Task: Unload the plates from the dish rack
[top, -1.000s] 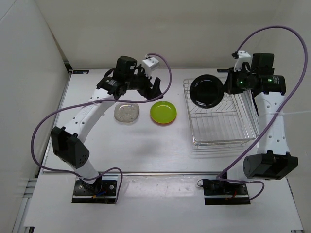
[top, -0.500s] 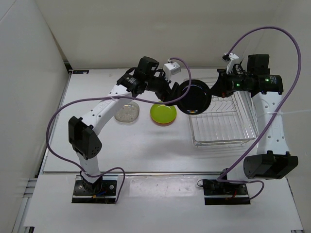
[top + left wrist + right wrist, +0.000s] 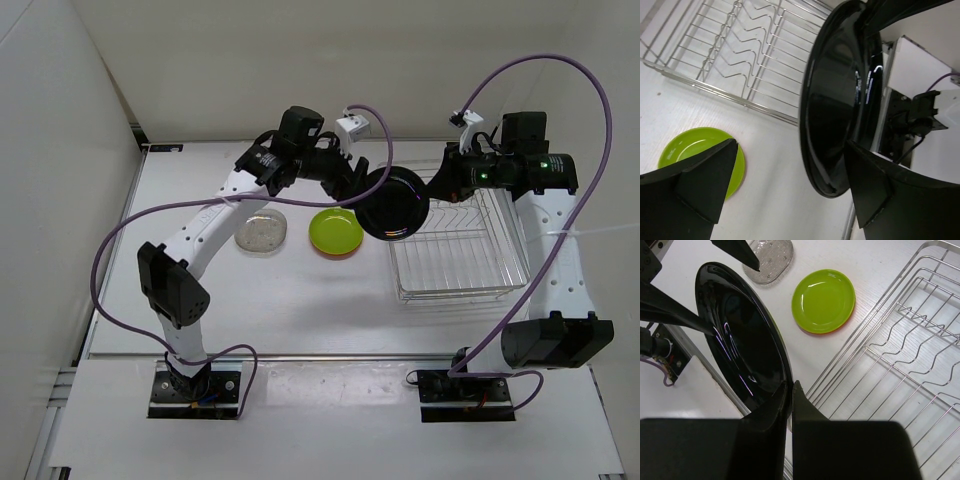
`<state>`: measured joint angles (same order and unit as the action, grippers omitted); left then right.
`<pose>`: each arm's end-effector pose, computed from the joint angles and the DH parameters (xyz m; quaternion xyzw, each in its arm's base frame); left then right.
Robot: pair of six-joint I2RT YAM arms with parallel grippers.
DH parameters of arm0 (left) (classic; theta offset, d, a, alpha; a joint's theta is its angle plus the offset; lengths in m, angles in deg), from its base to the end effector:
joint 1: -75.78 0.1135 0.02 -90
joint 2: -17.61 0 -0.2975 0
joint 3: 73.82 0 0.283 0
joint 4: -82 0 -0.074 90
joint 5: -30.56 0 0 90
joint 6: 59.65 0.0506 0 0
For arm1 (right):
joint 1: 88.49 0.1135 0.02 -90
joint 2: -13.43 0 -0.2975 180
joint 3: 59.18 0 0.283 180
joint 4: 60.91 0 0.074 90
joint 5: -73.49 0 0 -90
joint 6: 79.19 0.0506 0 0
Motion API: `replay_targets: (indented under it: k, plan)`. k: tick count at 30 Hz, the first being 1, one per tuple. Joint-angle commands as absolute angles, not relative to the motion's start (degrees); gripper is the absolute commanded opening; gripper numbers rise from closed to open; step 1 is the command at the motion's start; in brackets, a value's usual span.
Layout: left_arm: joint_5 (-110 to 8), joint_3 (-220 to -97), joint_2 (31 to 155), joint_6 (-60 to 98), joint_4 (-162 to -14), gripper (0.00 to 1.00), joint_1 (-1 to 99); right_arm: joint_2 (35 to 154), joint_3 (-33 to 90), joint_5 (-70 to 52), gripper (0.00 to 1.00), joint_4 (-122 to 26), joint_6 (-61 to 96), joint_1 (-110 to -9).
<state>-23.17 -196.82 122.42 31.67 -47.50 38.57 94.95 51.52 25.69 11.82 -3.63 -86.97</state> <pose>0.3498 -0.3032 0.4281 0.4164 0.7363 -0.4006 0.3522 0.3030 0.0420 0.4689 -0.2596 0.8293 0.2873 0.4028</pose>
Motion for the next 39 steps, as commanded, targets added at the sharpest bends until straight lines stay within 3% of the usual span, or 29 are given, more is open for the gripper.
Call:
replay_targets:
  k: [1,4,5,7,8,11,12,17,20,21,24,27,31,39]
  plan:
    - [-19.1,-199.5,123.5,29.9,-47.4,0.95,38.6,93.7,51.7,27.1,0.0,11.8,-4.1,-86.9]
    - [-16.6,-199.5,123.5,29.4,-47.4,0.71,38.1,93.7,52.8,25.9,0.0,11.8,-4.1,-86.9]
    - [-16.6,-199.5,123.5,29.4,-47.4,0.52,38.1,93.7,52.8,25.9,0.0,11.8,-4.1,-86.9]
    - [-16.6,-198.9,123.5,29.4,-47.4,0.41,38.1,93.7,53.4,25.9,0.0,11.8,-3.6,-86.9]
    - [-16.0,-198.9,123.5,29.4,-48.0,0.3,38.1,93.7,53.4,25.9,0.0,11.8,-3.6,-86.9]
    - [-16.0,-198.4,123.0,29.4,-48.0,0.21,38.1,93.7,53.4,25.9,0.0,11.8,-3.6,-86.9]
    - [-16.0,-197.8,123.0,29.4,-48.0,0.11,38.1,93.7,53.4,25.9,0.0,11.8,-3.6,-86.9]
    - [-17.8,-197.1,122.4,28.2,-48.5,0.11,38.1,93.2,52.3,25.3,0.03,11.8,-3.6,-86.9]
    - [-25.5,-194.5,121.1,28.2,-49.2,0.11,38.1,92.4,51.0,23.2,0.84,10.7,-3.1,-86.9]
    - [-28.0,-193.6,121.1,28.2,-49.7,0.11,38.1,91.9,50.4,22.2,1.0,10.1,-2.1,-86.9]
    - [-41.6,-188.6,120.5,30.3,-50.9,0.11,38.1,91.2,49.8,16.3,1.0,7.6,-0.2,-86.9]
    - [-48.1,-184.3,120.5,32.8,-52.3,0.11,39.7,90.7,48.8,12.5,1.0,6.2,1.1,-86.9]
    - [-48.5,-182.9,124.7,33.7,-53.1,0.11,43.2,90.2,47.6,11.9,1.0,5.6,1.7,-86.9]
    - [-40.0,-192.8,134.7,33.7,-47.9,0.11,49.2,89.1,46.1,11.4,1.0,5.0,1.7,-86.9]
